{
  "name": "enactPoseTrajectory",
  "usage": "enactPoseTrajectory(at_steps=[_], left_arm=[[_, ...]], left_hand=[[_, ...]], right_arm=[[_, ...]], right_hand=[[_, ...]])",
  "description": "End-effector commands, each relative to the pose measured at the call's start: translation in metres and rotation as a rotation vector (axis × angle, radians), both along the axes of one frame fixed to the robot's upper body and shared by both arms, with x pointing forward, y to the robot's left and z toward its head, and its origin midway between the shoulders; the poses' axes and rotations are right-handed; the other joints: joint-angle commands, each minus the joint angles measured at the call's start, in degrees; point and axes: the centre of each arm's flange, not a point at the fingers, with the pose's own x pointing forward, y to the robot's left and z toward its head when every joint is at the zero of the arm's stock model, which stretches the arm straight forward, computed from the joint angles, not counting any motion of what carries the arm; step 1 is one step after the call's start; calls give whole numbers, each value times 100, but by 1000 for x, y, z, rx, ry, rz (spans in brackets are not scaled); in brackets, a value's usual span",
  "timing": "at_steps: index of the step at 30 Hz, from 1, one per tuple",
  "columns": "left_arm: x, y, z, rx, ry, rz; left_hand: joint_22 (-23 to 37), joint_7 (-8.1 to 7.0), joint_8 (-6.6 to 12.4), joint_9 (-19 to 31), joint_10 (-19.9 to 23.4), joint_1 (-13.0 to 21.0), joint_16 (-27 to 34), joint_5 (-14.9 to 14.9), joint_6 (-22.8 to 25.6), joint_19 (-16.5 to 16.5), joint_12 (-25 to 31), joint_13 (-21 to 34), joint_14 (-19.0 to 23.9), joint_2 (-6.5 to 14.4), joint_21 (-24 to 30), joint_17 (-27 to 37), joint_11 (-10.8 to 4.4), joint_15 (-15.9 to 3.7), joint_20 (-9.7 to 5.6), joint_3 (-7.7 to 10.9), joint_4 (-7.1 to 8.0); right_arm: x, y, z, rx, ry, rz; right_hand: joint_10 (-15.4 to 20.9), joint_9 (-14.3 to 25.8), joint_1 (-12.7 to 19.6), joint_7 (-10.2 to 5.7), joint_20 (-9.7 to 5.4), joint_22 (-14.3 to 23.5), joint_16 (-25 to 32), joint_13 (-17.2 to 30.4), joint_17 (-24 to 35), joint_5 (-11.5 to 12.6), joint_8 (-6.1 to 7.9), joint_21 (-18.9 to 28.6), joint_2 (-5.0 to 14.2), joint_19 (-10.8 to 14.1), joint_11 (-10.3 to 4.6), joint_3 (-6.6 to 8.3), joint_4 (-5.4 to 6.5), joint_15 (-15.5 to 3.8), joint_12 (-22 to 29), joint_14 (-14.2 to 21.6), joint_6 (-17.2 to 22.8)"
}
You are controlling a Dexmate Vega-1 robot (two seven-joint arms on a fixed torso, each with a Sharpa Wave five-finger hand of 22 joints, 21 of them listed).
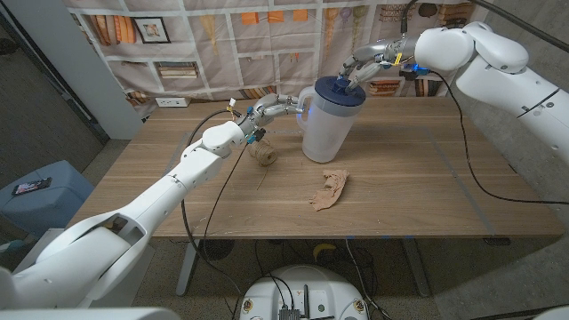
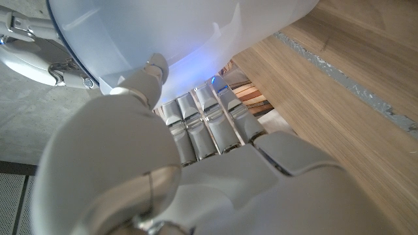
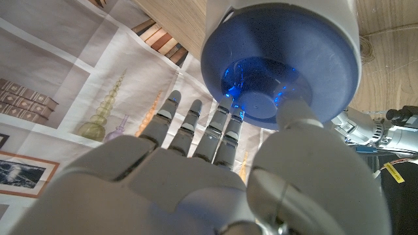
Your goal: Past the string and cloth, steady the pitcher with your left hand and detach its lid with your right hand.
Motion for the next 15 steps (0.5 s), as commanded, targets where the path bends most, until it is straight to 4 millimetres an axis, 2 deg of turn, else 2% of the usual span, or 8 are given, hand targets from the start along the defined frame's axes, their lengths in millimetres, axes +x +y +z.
enactPoseTrajectory(at_steps=[1,7,15], left_arm=[[-1,-1,0,-5,-2,0],[-2,-1,1,-4,-5,3],[-3,-1,1,-3,-6,1]], left_hand=[[24,219,25,26,288,75,24,38,301,54,15,30,268,307,12,9,-228,-691,-819,60,84],[24,223,27,28,289,81,20,39,303,56,13,32,274,313,12,9,-238,-693,-818,55,84],[24,220,27,29,286,81,18,39,300,55,10,34,280,314,11,9,-238,-697,-818,48,84]], right_arm=[[-1,0,-2,-7,-5,0],[-1,1,-2,-10,1,3],[-2,4,-3,-11,-16,8]], right_hand=[[132,17,128,22,-20,24,43,30,31,-19,68,10,9,59,8,-31,11,-406,33,88,56],[196,17,158,33,-27,24,70,39,38,-20,72,1,15,52,1,-45,15,-446,39,129,36],[425,17,213,28,-43,24,160,50,59,-24,145,-1,34,72,-10,-86,29,-526,72,275,148]])
